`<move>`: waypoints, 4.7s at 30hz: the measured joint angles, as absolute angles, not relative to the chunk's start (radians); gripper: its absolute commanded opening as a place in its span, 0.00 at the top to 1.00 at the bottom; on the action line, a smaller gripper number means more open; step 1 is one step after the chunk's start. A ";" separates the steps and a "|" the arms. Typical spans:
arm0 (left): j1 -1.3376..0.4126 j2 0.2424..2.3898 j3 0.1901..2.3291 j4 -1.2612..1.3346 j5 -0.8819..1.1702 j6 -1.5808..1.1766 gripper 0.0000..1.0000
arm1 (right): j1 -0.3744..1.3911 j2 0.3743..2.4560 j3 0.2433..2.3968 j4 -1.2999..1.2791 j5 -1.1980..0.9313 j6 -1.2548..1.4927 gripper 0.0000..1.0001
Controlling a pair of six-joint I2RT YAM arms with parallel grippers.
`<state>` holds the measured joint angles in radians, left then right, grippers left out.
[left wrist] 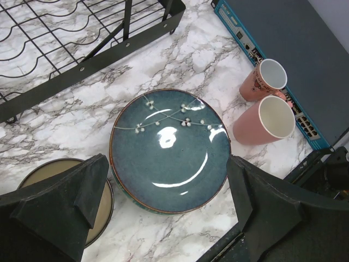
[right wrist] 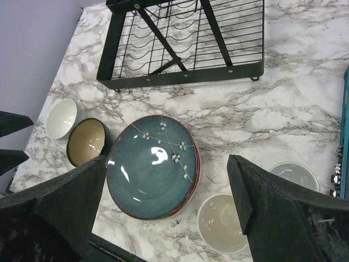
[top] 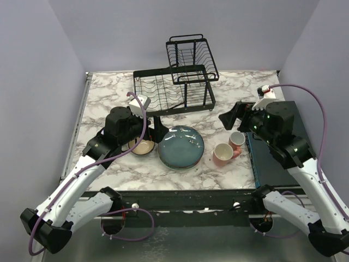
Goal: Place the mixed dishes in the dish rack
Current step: Move the dish rack to the center of the board.
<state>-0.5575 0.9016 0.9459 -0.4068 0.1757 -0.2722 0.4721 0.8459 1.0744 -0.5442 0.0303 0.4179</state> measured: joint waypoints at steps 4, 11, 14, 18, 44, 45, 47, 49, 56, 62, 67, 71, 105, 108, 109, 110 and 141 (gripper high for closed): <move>-0.558 0.901 0.946 -0.406 0.176 -0.272 0.01 | 0.472 0.864 1.090 -0.561 0.032 0.418 0.00; -0.558 0.890 0.945 -0.406 0.176 -0.272 0.01 | 0.472 0.876 1.100 -0.603 0.034 0.416 0.00; -0.558 0.881 0.945 -0.406 0.176 -0.272 0.01 | 0.472 0.908 1.122 -0.636 0.037 0.410 0.00; -0.558 0.876 0.945 -0.406 0.176 -0.272 0.01 | 0.472 0.930 1.135 -0.673 0.036 0.392 0.00; -0.558 0.866 0.945 -0.406 0.176 -0.272 0.01 | 0.472 1.053 1.239 -1.011 -0.004 0.377 0.34; -0.558 0.866 0.945 -0.406 0.176 -0.272 0.01 | 0.472 1.053 1.228 -1.014 -0.013 0.381 0.35; -0.558 0.866 0.945 -0.406 0.176 -0.272 0.01 | 0.472 1.053 1.209 -1.021 -0.025 0.388 0.35; -0.557 0.867 0.945 -0.406 0.176 -0.272 0.01 | 0.479 1.053 1.196 -1.028 -0.034 0.395 0.36; -0.557 0.876 0.945 -0.406 0.176 -0.272 0.01 | 0.529 1.070 1.192 -1.041 -0.039 0.421 0.37; -0.556 0.879 0.945 -0.406 0.176 -0.272 0.01 | 0.617 1.121 1.192 -1.041 -0.009 0.453 0.37; -0.556 0.879 0.945 -0.406 0.176 -0.272 0.01 | 0.676 1.173 1.223 -1.045 0.045 0.472 0.37; -0.556 0.879 0.945 -0.406 0.176 -0.272 0.01 | 0.722 1.234 1.291 -1.045 0.097 0.479 0.37; -0.551 0.865 0.945 -0.407 0.176 -0.273 0.01 | 0.729 1.721 1.998 -0.865 0.390 -0.059 0.27; -0.551 0.860 0.945 -0.407 0.176 -0.273 0.01 | 0.723 1.731 1.998 -0.827 0.384 -0.133 0.24; -0.551 0.859 0.945 -0.407 0.176 -0.273 0.01 | 0.720 1.734 1.998 -0.816 0.381 -0.150 0.22; -0.551 0.859 0.945 -0.407 0.176 -0.273 0.01 | 0.717 1.737 1.998 -0.802 0.376 -0.171 0.22; -0.551 0.834 0.945 -0.407 0.198 -0.273 0.01 | 0.537 1.871 1.988 -0.652 -0.014 -0.729 0.23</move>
<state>-0.5514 0.8337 0.9455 -0.4068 0.1982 -0.2729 0.5369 1.8709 1.9877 -0.6518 -0.0139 -0.7288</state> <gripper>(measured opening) 0.987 0.766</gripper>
